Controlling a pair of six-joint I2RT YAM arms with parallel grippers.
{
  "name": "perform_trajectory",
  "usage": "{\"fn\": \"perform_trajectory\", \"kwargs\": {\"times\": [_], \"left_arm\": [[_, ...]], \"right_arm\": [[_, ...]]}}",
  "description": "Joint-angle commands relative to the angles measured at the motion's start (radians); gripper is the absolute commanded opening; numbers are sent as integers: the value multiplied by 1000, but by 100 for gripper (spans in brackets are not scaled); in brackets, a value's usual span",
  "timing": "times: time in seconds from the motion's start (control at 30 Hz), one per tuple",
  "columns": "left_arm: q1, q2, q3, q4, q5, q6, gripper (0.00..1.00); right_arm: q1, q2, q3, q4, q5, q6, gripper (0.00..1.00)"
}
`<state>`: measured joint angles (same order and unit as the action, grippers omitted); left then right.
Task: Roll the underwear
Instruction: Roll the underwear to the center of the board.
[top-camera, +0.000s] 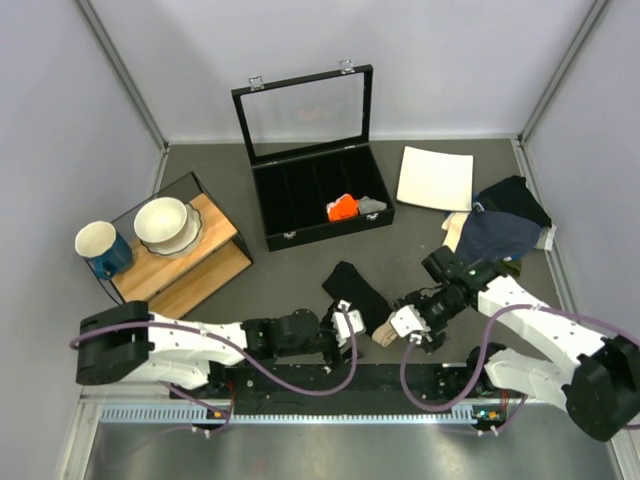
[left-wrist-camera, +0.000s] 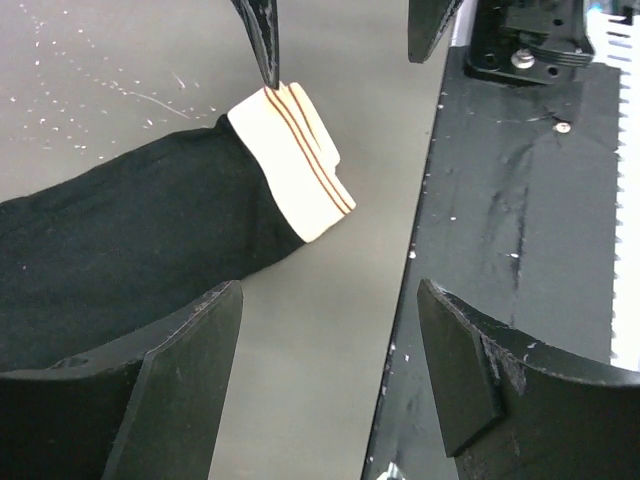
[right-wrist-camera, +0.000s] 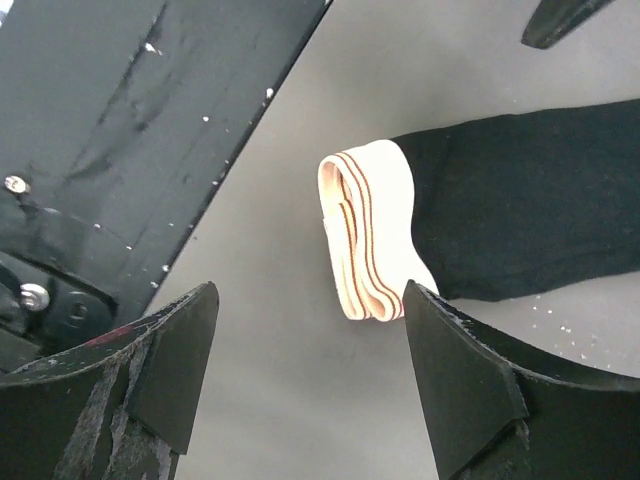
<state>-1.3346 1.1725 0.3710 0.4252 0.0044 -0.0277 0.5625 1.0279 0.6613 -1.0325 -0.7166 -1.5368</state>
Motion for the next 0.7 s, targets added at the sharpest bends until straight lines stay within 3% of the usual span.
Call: {"fn": "perform_trajectory", "kwargs": {"times": [0.0, 0.37, 0.53, 0.67], "left_arm": [[-15, 62, 23, 115, -101, 40, 76], [0, -82, -46, 49, -329, -211, 77], [57, -132, -26, -46, -296, -319, 77], [126, -134, -4, -65, -209, -357, 76]], "right_arm": [[4, 53, -14, 118, -9, -189, 75], [94, 198, -57, 281, 112, -180, 69], [103, 228, -88, 315, 189, -178, 64], [114, 267, -95, 334, 235, -166, 54]]}}
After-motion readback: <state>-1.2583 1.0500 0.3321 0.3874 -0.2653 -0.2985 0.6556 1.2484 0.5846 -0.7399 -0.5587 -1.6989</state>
